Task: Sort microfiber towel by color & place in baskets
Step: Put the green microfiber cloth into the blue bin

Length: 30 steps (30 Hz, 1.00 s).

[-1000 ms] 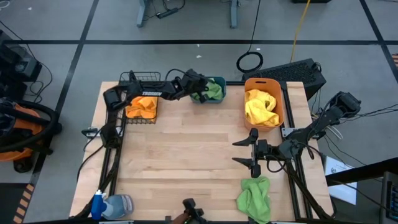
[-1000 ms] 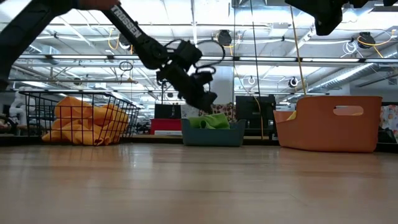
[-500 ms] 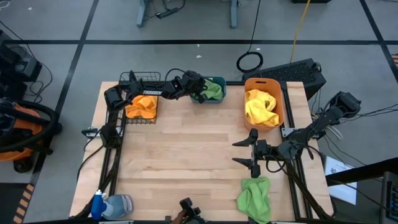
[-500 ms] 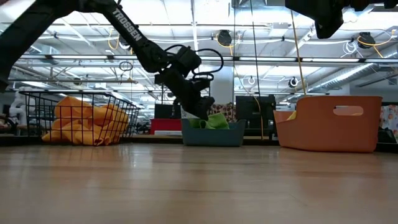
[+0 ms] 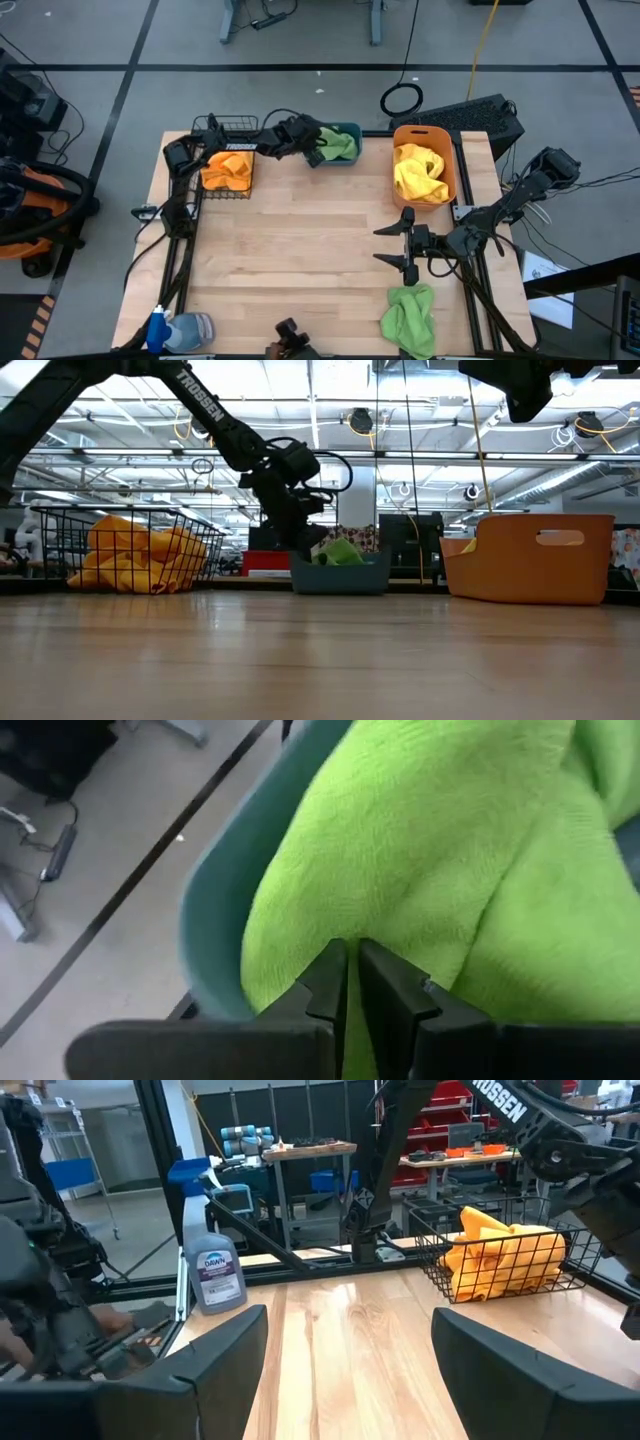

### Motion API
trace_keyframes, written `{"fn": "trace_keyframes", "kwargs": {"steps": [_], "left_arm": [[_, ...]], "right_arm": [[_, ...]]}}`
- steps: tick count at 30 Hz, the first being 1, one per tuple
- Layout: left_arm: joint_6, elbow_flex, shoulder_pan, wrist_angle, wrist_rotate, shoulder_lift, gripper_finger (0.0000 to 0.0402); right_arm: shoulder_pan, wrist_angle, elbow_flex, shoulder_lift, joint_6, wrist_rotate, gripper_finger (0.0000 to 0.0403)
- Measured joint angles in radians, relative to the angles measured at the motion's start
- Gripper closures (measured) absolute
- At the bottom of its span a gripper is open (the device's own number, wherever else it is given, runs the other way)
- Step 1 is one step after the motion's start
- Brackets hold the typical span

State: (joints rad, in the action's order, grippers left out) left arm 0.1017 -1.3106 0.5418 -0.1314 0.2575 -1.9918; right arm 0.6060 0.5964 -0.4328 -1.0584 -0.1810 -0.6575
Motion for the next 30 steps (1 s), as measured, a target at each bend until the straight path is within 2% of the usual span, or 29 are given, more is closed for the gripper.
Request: {"fn": "trace_keyframes", "kwargs": {"steps": [5, 12, 15, 19, 22, 24, 27, 30], "left_arm": [[0.008, 0.0, 0.002, 0.011, -0.01, 0.011, 0.0363], [0.009, -0.002, -0.025, 0.058, -0.027, 0.102, 0.0363], [0.009, -0.002, -0.043, 0.034, -0.089, 0.16, 0.0363], [-0.017, -0.002, -0.092, -0.08, -0.168, 0.262, 0.0363], [-0.045, -0.002, -0.174, -0.194, -0.252, 0.332, 0.0363], [-0.057, 0.009, -0.255, -0.252, -0.265, 0.364, 0.0363], [-0.074, 0.04, -0.402, -0.278, -0.235, 0.393, 0.0363], [-0.116, 0.076, -0.554, -0.26, -0.157, 0.41, 0.0363]], "right_arm": [[0.0, -0.001, 0.0, 0.0, 0.0, 0.0, 0.0129], [0.0, -0.01, 0.0, 0.0, 0.008, 0.0, 0.0129], [0.0, -0.041, 0.0, 0.0, -0.024, 0.0, 0.0129], [0.01, -0.17, 0.0, 0.0, -0.134, 0.008, 0.0129], [0.026, -0.286, 0.0, 0.0, -0.241, 0.009, 0.0129], [0.041, -0.362, 0.0, 0.0, -0.315, 0.015, 0.0129], [0.071, -0.434, 0.0, -0.01, -0.412, 0.053, 0.0129], [0.118, -0.439, 0.0, -0.043, -0.486, 0.109, 0.0129]]}}
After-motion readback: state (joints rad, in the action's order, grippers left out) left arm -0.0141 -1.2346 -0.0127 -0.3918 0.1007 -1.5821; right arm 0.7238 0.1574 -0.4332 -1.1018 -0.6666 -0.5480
